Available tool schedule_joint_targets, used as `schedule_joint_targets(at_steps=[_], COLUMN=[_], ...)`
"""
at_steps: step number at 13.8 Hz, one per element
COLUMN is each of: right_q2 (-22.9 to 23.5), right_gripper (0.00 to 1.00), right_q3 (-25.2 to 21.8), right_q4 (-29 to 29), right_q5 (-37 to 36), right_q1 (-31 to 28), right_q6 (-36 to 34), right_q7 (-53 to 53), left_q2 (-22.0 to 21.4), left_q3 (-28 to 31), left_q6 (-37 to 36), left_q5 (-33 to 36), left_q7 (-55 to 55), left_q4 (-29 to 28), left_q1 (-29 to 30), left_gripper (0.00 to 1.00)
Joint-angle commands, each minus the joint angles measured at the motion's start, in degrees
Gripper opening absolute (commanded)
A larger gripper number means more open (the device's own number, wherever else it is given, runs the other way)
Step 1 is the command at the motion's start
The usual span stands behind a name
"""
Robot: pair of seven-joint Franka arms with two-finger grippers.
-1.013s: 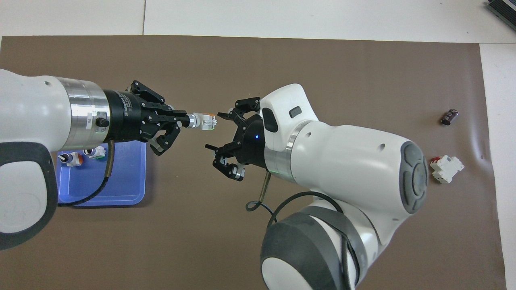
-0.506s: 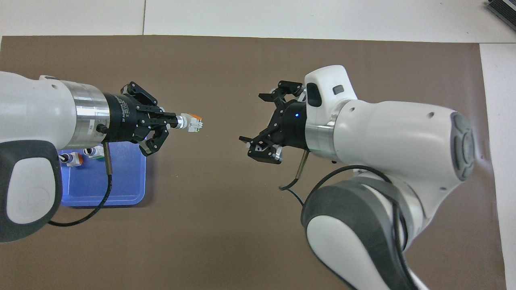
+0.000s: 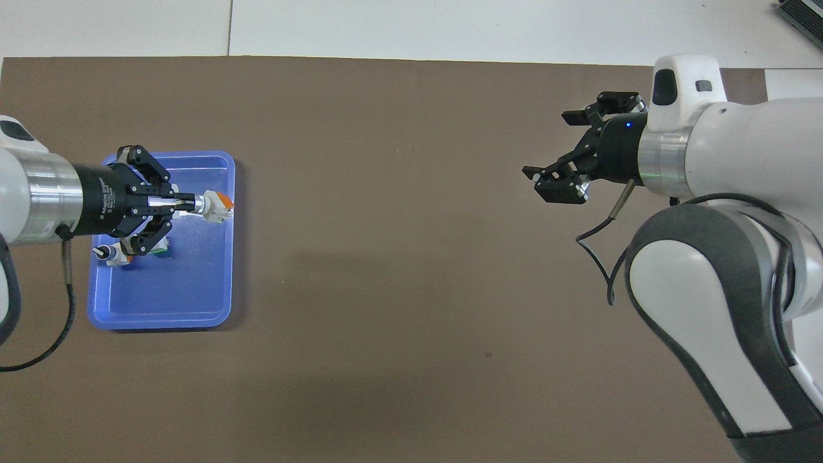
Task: Turn and place switch with both arms
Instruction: 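Lower the switch into the tray with the left gripper while the right gripper retracts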
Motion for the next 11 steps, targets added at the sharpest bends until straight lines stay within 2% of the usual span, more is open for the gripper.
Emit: schedule_joint_targets(at_steps=[1,3,4,7,11], right_q2=[-0.69,-0.69,-0.69,-1.74,-2.97], right_gripper=[1.00,1.00,1.00,1.00,1.00], right_q3=[0.66,0.75,0.66,-0.74,-3.38], right_q4=[-0.28,0.33,0.51,1.03,4.54], right_q5=[-10.33,-19.13,-21.26,-21.28,-21.19], right_q1=[-0.88,-0.88,-0.97,-2.11,-2.29], right_q6=[-0.21,-0.47,-0.65,-3.01,-11.79], right_q7=[13.33,26.59,32.23,39.39,47.47], left_q2=[-1.67,-0.96,-0.09,3.25,6.24], left_q3=[-0.52,-0.52,-0.52,-0.52,-0.43], left_q6=[3.67,8.14,9.47,13.59,20.02], left_q5=[3.30,4.80,4.81,9.18,12.79], left_q7=[10.86,18.68,22.64,31.18,38.67], left_q4=[-4.99,-8.32,-9.47,-10.88,-13.52], left_q1=[2.26,3.84,4.20,5.60,6.75], left_gripper=[0.00,0.00,0.00,0.00,0.00])
